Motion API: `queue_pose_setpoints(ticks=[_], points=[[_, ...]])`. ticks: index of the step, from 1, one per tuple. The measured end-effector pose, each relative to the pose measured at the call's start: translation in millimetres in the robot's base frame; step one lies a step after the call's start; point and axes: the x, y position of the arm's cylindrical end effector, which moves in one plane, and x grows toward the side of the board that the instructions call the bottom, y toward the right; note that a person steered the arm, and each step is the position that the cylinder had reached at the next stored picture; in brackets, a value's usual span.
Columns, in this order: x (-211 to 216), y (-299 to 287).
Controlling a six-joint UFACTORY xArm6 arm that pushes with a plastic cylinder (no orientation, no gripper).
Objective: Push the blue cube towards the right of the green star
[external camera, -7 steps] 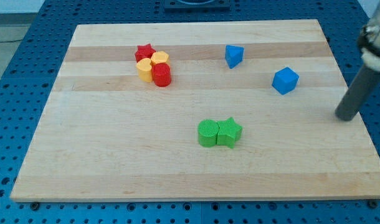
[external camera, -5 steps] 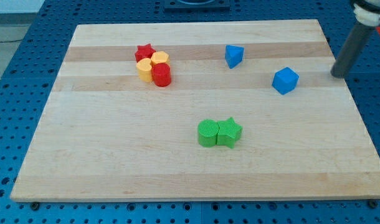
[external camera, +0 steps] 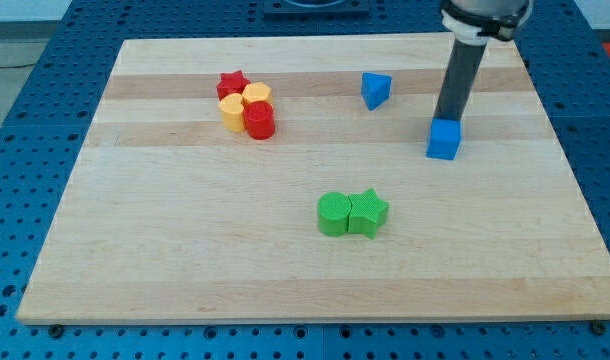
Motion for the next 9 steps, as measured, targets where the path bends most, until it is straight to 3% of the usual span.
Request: queue_pose_setpoints(ticks=[6, 9], points=[[116, 2], [133, 11]])
